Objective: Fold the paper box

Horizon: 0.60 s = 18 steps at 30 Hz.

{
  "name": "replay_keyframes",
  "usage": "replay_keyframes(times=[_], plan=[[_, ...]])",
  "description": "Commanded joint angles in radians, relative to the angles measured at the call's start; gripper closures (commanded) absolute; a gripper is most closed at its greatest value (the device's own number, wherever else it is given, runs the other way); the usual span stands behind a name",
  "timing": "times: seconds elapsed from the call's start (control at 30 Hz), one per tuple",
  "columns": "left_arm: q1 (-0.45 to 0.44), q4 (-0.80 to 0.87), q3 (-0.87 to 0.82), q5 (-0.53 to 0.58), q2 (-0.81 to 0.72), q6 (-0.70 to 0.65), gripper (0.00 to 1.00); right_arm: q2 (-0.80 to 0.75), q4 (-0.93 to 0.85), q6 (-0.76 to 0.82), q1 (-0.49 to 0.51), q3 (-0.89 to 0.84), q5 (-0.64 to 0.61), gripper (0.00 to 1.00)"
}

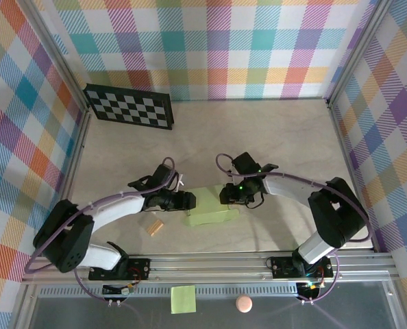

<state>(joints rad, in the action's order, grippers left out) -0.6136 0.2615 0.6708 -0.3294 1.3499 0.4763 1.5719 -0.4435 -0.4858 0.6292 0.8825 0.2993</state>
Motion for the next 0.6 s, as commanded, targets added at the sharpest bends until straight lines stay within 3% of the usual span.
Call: replay_keyframes(times=[0.0, 0.23, 0.57], plan=[[0.006, 0.095, 0.035, 0.083, -0.059, -0.086, 0.42, -0.034, -0.013, 0.01, -0.003, -0.001, -0.025, 0.58], [0.012, 0.156, 0.183, 0.06, -0.034, -0.376, 0.42, -0.118, -0.03, 0.02, -0.014, 0.005, -0.122, 0.54], [0.014, 0.281, 0.468, -0.082, 0.274, -0.725, 0.46, -0.22, -0.054, 0.044, -0.06, 0.01, -0.147, 0.51]])
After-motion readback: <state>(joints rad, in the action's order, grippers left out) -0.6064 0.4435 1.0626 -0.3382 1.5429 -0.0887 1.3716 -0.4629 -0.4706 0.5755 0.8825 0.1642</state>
